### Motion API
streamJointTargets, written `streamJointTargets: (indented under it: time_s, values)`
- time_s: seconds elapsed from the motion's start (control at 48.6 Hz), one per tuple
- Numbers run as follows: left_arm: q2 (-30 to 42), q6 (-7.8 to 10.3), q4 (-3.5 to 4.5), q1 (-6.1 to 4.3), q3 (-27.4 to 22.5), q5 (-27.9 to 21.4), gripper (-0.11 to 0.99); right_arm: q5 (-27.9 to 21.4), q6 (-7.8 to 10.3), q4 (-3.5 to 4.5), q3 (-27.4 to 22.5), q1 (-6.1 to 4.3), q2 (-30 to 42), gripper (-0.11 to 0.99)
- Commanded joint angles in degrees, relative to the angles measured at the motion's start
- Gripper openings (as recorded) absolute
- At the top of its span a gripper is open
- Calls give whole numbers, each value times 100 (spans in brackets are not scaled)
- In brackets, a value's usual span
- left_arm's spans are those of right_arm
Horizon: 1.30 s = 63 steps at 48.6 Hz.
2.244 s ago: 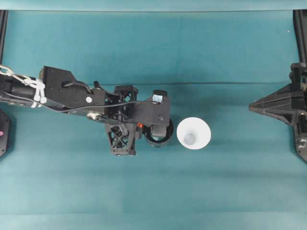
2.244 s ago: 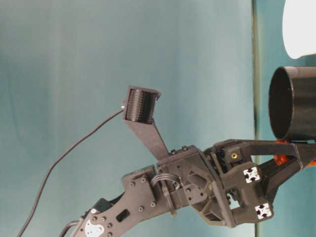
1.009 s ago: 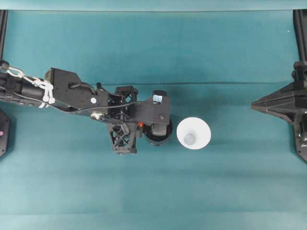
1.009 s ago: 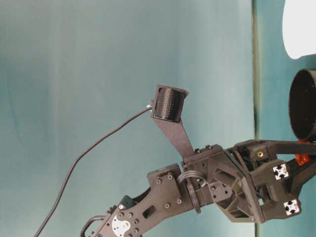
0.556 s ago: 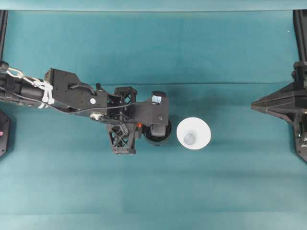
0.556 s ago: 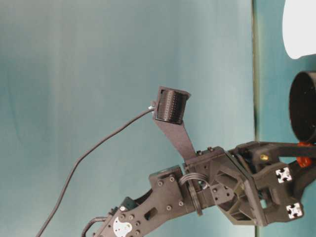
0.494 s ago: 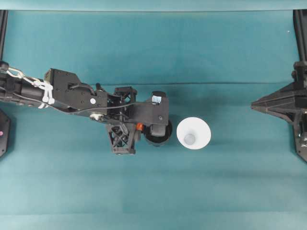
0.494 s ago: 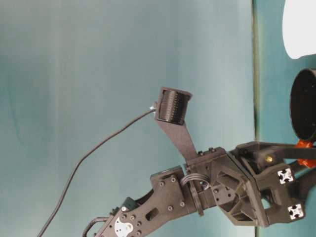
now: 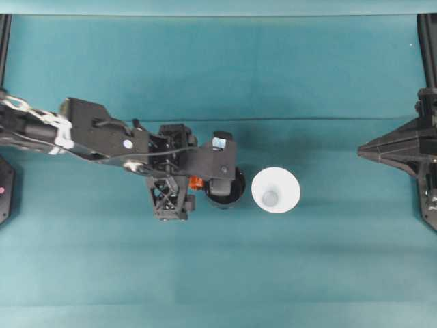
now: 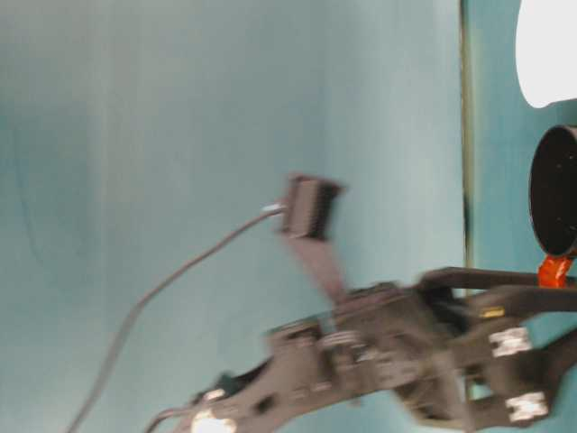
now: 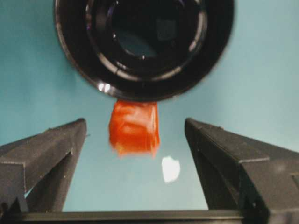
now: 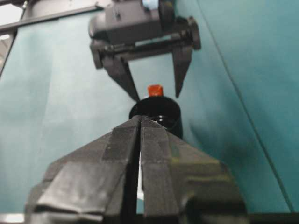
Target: Put the paper cup into the moved red handle cup holder.
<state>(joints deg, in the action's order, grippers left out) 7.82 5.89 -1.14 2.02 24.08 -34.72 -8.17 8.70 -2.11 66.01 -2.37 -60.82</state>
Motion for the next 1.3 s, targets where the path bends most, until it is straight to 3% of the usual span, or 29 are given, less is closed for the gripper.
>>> streamJointTargets:
  time_s: [0.0,0.206,0.412,0.638,0.721,0.968,1.153,1.277]
  values:
    - [-448,105,-18,-9,-18,-167,94,26,35,0,-88,-9,26,-10]
    - [-1318,255,-18,-18,193,-448,93,18,44,0,-88,-9,9,-10]
    - [-2171,246,-18,-53,615,-439,93,-105,53,0,-105,-9,0,-10]
    - [-2610,167,-18,-141,1046,-431,93,-378,62,0,-211,-88,62,-10]
    - [-2689,158,-18,-158,1107,-431,93,-606,114,-18,-316,-149,123,-10]
    - [-2698,167,-18,-158,1125,-431,93,-1872,562,-18,-1002,-422,835,-9]
    - [-2707,158,-18,-158,1143,-360,93,-2646,580,-18,-1582,-439,1635,-4]
    - [-2707,167,-18,-185,1151,-176,93,-2997,571,-18,-1828,-439,2118,13]
